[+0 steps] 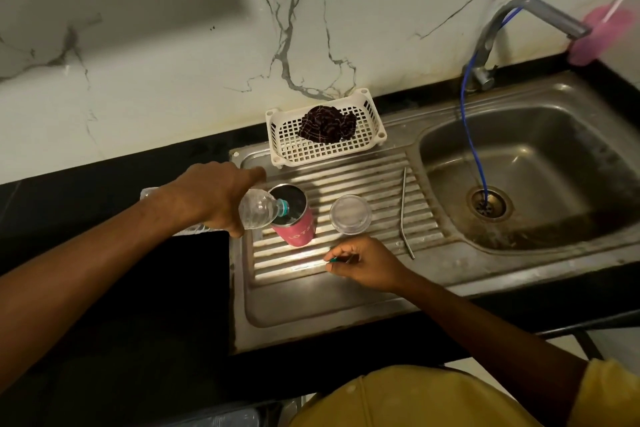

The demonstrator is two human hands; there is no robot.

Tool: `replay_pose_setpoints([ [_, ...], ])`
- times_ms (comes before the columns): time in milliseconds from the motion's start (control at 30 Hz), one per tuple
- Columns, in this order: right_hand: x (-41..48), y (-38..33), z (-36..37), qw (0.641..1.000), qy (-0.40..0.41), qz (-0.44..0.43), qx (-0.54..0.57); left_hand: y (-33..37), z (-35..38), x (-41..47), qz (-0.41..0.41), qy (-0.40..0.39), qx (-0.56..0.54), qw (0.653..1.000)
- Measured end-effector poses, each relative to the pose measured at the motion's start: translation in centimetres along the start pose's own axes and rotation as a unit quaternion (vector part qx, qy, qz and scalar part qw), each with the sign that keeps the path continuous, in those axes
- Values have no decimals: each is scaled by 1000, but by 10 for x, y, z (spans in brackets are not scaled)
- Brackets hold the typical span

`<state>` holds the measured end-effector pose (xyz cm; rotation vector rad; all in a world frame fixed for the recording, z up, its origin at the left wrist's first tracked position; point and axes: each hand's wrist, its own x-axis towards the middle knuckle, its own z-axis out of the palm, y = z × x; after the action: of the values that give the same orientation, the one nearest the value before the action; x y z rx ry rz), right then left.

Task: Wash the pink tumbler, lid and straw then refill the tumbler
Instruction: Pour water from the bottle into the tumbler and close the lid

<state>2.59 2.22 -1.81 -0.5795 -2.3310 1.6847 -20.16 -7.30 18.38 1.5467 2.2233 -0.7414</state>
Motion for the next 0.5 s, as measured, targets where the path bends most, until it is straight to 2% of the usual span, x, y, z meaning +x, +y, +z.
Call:
replay_pose_setpoints([
  [167, -2, 8, 3, 1000, 11, 15, 13, 7, -6, 2, 6, -4, 46, 999],
  [500, -3, 10, 3, 999, 10, 32, 24, 10, -17, 0, 22, 12, 48, 999],
])
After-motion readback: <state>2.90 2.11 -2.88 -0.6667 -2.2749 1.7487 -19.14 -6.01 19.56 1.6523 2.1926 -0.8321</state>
